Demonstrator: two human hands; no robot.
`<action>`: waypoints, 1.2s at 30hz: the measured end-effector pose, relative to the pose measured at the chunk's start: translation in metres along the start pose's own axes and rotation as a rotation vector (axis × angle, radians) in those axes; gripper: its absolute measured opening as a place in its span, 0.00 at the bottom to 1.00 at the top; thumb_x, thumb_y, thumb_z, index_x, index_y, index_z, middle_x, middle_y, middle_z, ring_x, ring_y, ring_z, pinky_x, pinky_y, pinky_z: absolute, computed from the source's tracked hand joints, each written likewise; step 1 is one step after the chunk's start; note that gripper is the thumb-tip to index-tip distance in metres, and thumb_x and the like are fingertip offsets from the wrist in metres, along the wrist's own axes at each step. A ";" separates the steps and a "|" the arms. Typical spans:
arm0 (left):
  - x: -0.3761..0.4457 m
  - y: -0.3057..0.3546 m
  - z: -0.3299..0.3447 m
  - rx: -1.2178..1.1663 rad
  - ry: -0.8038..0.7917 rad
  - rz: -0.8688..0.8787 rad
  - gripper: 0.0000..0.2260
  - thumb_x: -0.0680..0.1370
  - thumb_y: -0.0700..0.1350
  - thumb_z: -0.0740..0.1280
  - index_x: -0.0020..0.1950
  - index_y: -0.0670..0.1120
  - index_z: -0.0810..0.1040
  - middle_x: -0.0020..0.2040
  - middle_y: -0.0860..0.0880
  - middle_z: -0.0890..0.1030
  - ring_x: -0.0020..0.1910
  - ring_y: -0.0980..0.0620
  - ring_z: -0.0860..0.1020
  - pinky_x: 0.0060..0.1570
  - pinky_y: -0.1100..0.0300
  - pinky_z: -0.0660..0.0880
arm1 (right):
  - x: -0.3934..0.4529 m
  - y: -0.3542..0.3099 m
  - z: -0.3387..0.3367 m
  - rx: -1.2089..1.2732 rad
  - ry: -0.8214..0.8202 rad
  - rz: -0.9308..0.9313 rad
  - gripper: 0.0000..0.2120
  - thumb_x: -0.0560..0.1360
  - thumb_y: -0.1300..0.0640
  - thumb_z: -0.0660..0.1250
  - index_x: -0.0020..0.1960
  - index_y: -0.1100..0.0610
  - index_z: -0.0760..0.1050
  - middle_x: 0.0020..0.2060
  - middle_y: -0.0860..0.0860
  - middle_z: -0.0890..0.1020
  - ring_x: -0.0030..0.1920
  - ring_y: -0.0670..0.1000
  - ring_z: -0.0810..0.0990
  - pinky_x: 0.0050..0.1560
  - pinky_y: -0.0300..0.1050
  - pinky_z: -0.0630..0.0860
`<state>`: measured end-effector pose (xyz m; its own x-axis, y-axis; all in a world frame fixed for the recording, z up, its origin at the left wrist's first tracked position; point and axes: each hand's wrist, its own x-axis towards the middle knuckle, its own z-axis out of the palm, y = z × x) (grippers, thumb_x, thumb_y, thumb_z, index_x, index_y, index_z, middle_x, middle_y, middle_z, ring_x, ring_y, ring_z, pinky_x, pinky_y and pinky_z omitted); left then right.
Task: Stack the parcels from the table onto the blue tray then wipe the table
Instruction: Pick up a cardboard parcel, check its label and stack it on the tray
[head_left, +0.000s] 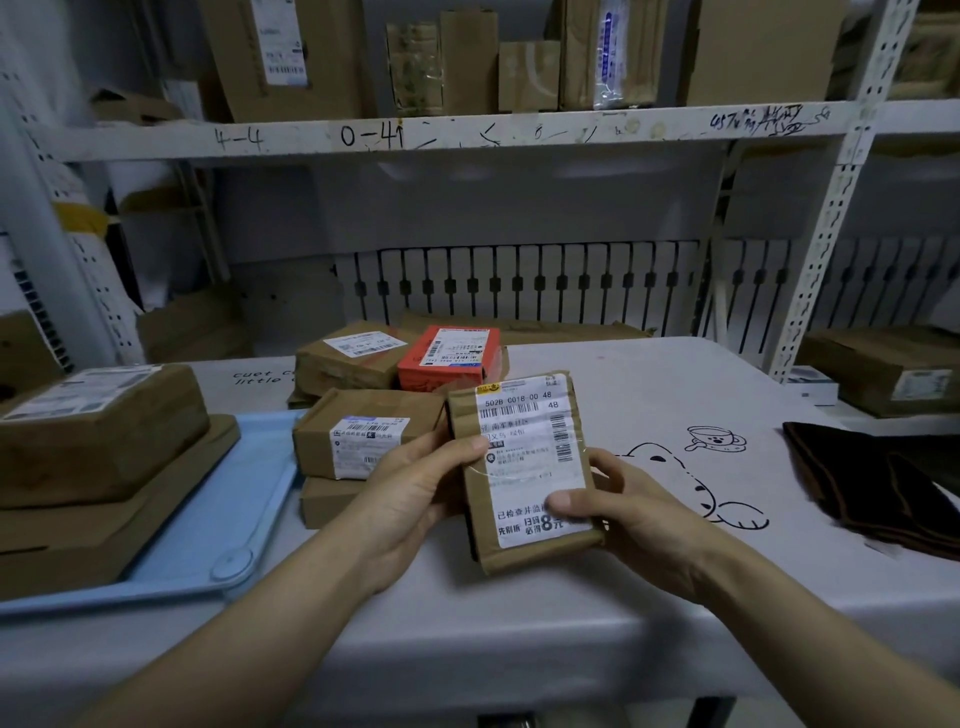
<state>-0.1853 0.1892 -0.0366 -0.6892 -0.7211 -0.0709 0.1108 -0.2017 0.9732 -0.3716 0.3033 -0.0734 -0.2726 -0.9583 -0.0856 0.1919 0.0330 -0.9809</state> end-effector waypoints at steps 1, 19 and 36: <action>0.000 0.000 0.001 -0.001 0.002 0.003 0.14 0.77 0.40 0.68 0.62 0.46 0.81 0.56 0.47 0.85 0.57 0.49 0.83 0.61 0.51 0.76 | 0.000 0.000 0.000 -0.001 0.004 -0.012 0.36 0.58 0.62 0.80 0.65 0.60 0.73 0.57 0.58 0.84 0.58 0.60 0.83 0.66 0.61 0.74; -0.002 0.010 0.007 0.561 0.139 0.395 0.43 0.71 0.39 0.76 0.79 0.56 0.56 0.74 0.59 0.63 0.71 0.59 0.64 0.64 0.64 0.68 | -0.006 -0.012 -0.005 -0.256 0.163 -0.274 0.39 0.57 0.66 0.77 0.65 0.48 0.72 0.54 0.53 0.81 0.45 0.42 0.83 0.37 0.38 0.80; 0.000 0.016 -0.003 0.481 -0.037 0.106 0.42 0.72 0.30 0.71 0.76 0.62 0.59 0.53 0.51 0.84 0.47 0.57 0.84 0.41 0.58 0.82 | -0.018 -0.030 -0.001 -0.516 0.227 -0.441 0.48 0.53 0.49 0.85 0.69 0.39 0.68 0.61 0.45 0.75 0.55 0.42 0.77 0.57 0.43 0.78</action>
<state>-0.1810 0.1841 -0.0221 -0.7182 -0.6950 0.0337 -0.1548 0.2069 0.9660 -0.3729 0.3199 -0.0426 -0.4222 -0.8325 0.3588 -0.4365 -0.1602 -0.8853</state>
